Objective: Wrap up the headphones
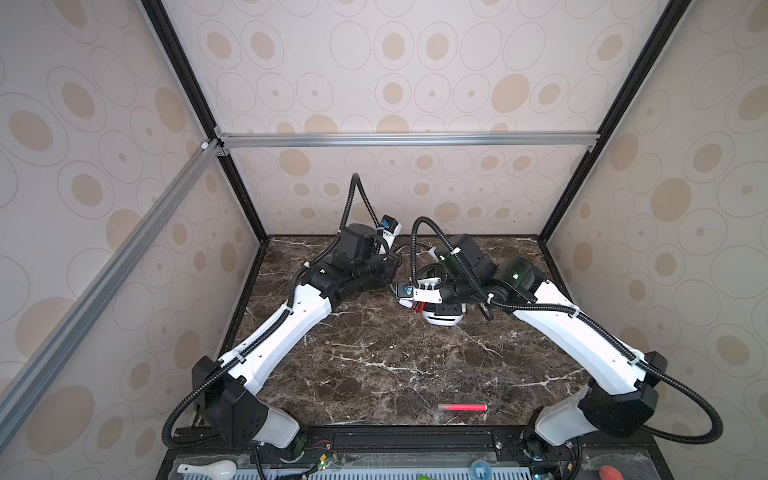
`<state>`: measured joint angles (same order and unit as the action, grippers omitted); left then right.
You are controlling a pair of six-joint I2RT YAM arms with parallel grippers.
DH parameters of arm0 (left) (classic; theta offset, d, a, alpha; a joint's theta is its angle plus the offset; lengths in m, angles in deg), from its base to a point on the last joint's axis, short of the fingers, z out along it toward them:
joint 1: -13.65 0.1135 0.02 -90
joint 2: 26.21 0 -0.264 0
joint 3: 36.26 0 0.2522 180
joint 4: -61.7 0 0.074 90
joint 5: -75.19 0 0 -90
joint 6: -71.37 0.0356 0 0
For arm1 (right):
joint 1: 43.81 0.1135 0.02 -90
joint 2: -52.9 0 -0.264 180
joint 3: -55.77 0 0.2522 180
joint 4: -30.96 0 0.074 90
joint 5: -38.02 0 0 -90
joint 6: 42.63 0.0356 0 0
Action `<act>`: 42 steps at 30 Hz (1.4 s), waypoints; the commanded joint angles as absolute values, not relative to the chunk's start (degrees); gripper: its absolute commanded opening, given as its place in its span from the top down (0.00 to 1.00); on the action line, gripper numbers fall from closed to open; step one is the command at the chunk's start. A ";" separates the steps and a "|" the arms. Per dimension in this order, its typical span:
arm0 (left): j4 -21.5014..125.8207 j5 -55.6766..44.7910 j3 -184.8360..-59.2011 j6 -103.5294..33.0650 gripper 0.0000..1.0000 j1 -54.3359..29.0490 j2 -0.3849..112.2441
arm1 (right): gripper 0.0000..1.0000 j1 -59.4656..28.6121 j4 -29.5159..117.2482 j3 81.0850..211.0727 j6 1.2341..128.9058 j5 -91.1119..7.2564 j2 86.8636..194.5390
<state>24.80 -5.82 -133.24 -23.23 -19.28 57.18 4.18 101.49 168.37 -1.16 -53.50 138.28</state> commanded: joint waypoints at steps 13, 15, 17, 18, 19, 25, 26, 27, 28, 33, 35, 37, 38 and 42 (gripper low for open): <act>23.71 -2.59 -137.22 -24.31 1.00 -17.84 59.38 | 0.82 1.02 84.97 151.70 11.83 -53.87 129.36; 23.35 -2.94 -137.36 -24.24 1.00 -17.90 59.63 | 0.79 0.38 84.00 150.76 12.41 -53.06 128.60; 22.94 -3.44 -137.55 -24.15 1.00 -17.91 59.91 | 0.76 0.01 83.22 149.86 12.90 -52.61 128.00; 22.61 -3.80 -137.63 -24.17 1.00 -17.91 60.07 | 0.75 -0.23 82.81 149.48 13.25 -52.28 127.66; 22.31 -4.17 -137.89 -24.27 1.00 -17.87 60.33 | 0.73 -0.39 82.33 149.05 13.51 -51.95 127.33; 20.34 -6.77 -139.03 -25.85 1.00 -17.91 61.39 | 0.67 -1.53 80.54 146.72 14.50 -51.28 125.80; 20.23 -6.82 -139.14 -26.16 1.00 -17.89 61.57 | 0.67 -1.79 80.38 146.25 14.65 -51.02 125.54; 20.12 -6.90 -139.29 -26.62 1.00 -17.90 61.67 | 0.67 -2.01 80.18 145.99 14.67 -50.86 125.33; 19.94 -7.07 -139.31 -27.15 1.00 -17.90 61.85 | 0.67 -2.13 79.98 145.69 14.83 -50.77 125.13; 19.17 -8.86 -139.91 -30.19 1.00 -17.90 63.09 | 0.64 -3.12 77.76 144.24 16.22 -49.93 123.81; 18.51 -10.02 -140.40 -31.85 1.00 -17.90 64.15 | 0.59 -3.76 76.01 143.72 17.37 -51.18 123.21; 18.30 -10.80 -140.84 -33.74 1.00 -17.86 65.34 | 0.51 -4.76 73.81 143.01 19.56 -52.09 122.48; 18.23 -11.09 -141.15 -34.88 1.00 -17.90 66.22 | 0.47 -5.48 73.08 142.83 20.86 -52.73 122.35; 19.77 -11.21 -141.69 -41.29 1.00 -17.91 69.90 | 0.40 -7.61 72.27 142.78 25.88 -57.90 122.32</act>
<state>16.61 -11.48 -138.40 -33.48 -18.25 68.42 -6.45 74.58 143.44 21.37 -53.76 123.18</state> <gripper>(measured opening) 0.067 0.600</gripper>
